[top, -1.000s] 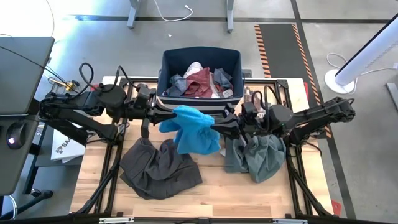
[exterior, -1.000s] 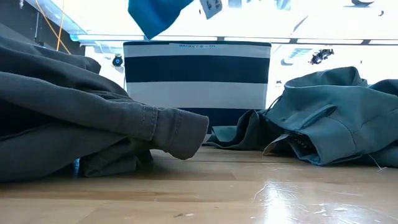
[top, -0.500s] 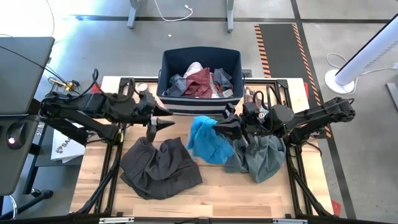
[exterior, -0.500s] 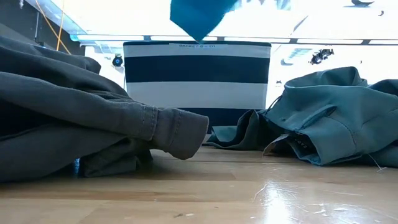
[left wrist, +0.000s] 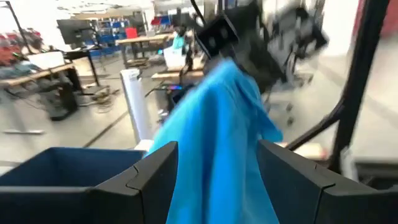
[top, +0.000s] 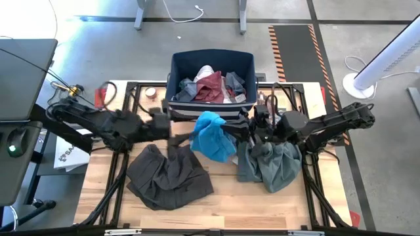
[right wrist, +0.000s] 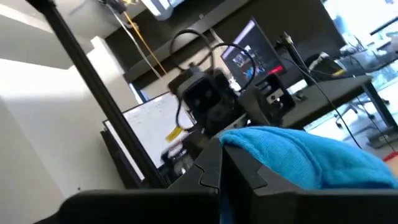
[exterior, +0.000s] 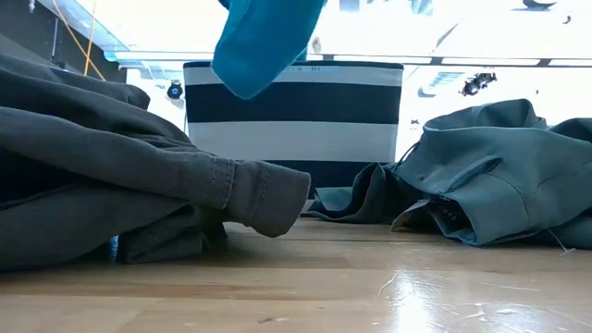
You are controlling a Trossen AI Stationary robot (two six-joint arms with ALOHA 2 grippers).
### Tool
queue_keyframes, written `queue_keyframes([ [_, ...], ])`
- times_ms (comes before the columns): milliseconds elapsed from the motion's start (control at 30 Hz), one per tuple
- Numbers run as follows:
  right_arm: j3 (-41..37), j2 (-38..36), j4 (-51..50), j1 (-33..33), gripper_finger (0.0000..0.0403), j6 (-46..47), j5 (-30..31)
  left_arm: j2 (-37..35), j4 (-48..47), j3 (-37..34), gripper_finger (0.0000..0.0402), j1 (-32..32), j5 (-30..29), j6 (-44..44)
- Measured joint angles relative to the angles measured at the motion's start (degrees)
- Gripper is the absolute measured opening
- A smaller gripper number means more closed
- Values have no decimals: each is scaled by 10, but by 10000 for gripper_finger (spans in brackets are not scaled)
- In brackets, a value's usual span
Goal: Sort clothes
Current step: Put the blue short into the blue laundry bin
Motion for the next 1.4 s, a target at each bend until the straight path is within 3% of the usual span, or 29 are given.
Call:
queue_keyframes([
  [400,0,0,-71,-3,0,50,0,85,43,0,214,-4,-58,103],
  [800,0,0,-66,-3,0,49,-4,110,27,0,209,12,-30,35],
  [933,0,0,-67,-3,0,49,-4,109,27,0,164,14,-23,5],
  [1100,0,0,-65,-3,0,48,-5,109,24,0,25,15,7,3],
  [1233,0,-2,-69,-4,15,43,-5,108,21,0,12,16,16,4],
  [1400,0,-33,-115,-15,65,68,1,92,11,0,4,16,19,14],
])
